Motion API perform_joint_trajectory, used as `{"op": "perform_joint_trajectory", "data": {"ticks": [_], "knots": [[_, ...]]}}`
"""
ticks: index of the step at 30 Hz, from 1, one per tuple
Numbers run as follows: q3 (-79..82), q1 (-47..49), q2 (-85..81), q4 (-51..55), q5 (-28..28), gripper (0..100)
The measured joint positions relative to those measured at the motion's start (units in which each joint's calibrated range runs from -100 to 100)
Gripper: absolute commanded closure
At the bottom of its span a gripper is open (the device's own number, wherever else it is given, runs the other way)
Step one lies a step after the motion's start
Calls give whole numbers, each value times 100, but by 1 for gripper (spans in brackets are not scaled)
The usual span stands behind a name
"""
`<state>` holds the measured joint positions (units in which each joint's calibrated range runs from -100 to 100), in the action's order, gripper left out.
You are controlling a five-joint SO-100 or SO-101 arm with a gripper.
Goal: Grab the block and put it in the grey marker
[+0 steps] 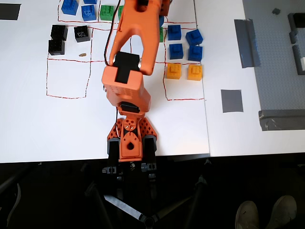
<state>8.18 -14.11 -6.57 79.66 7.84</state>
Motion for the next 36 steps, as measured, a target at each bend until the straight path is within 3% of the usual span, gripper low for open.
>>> {"op": "perform_joint_trajectory", "data": {"ticks": [9,22,36], "knots": [[-333,53,0,144,0,73],[-333,159,627,128,-137,70],[-288,203,1254,-593,-117,71]]}}
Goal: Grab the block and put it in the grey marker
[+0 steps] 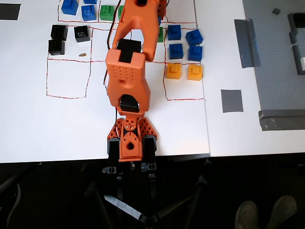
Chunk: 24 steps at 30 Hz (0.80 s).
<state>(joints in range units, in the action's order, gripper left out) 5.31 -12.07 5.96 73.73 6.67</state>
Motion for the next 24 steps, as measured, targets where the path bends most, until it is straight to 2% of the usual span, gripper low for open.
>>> {"op": "perform_joint_trajectory", "data": {"ticks": [24], "knots": [[647,-283,583,-1121,464,74]]}}
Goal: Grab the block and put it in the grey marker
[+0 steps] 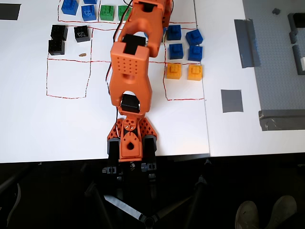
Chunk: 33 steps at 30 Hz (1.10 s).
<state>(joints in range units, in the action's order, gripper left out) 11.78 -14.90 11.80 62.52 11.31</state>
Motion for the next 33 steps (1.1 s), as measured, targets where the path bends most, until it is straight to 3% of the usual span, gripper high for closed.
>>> {"op": "perform_joint_trajectory", "data": {"ticks": [7,11,15,18,29,33], "knots": [[0,-106,9,-232,93,76],[0,-230,9,-368,210,86],[117,-212,9,-449,259,87],[117,-212,9,-569,264,100],[324,-212,-70,-673,308,100],[351,-203,-200,-96,298,100]]}}
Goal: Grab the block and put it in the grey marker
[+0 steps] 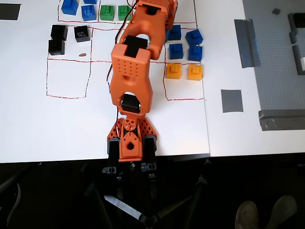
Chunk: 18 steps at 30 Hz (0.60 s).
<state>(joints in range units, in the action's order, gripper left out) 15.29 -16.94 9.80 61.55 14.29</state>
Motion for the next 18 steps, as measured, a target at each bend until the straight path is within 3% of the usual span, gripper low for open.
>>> {"op": "perform_joint_trajectory", "data": {"ticks": [10,15,18], "knots": [[126,761,-1263,1185,-5,100],[135,566,-1480,1266,137,100],[135,-18,-1628,1290,288,100]]}}
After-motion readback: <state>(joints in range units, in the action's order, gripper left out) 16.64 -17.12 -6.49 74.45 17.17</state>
